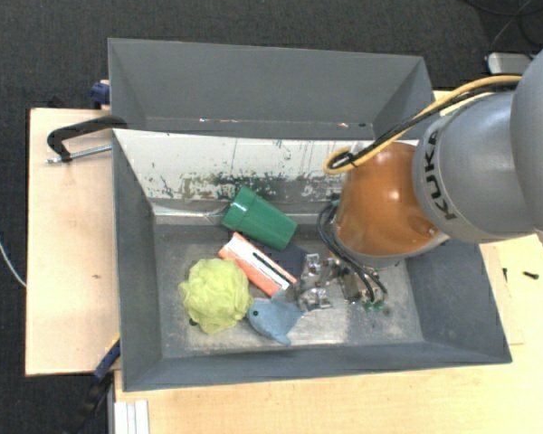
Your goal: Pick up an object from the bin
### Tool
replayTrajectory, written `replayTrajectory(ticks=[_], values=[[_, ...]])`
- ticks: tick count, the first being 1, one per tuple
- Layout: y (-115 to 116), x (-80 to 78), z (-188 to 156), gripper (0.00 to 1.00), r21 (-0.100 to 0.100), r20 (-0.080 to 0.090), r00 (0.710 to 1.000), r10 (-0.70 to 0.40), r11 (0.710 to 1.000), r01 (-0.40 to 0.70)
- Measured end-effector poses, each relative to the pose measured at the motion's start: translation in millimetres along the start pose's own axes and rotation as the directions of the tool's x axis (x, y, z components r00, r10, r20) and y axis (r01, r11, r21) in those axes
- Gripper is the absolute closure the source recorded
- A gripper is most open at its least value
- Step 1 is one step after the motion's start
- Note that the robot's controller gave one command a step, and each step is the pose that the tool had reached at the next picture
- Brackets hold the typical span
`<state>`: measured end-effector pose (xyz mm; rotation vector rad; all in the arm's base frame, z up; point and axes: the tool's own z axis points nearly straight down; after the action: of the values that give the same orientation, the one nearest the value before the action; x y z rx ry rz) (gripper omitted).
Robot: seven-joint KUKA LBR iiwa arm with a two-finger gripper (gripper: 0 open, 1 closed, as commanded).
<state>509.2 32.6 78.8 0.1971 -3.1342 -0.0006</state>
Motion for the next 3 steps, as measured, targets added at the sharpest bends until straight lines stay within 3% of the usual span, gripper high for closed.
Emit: replayTrajectory(ticks=[1,2,3], values=[[-4.4,-14.2,-10.8,1.0,-0.001,-0.004,0.99,-0.141,0.99,0.141],[23.0,-37.1,-78.7,0.0,0.001,0.006,0.927,-0.374,0.927,0.374],[22.8,-36.9,-78.5,1.0,0.001,0.006,0.927,-0.374,0.927,0.374]])
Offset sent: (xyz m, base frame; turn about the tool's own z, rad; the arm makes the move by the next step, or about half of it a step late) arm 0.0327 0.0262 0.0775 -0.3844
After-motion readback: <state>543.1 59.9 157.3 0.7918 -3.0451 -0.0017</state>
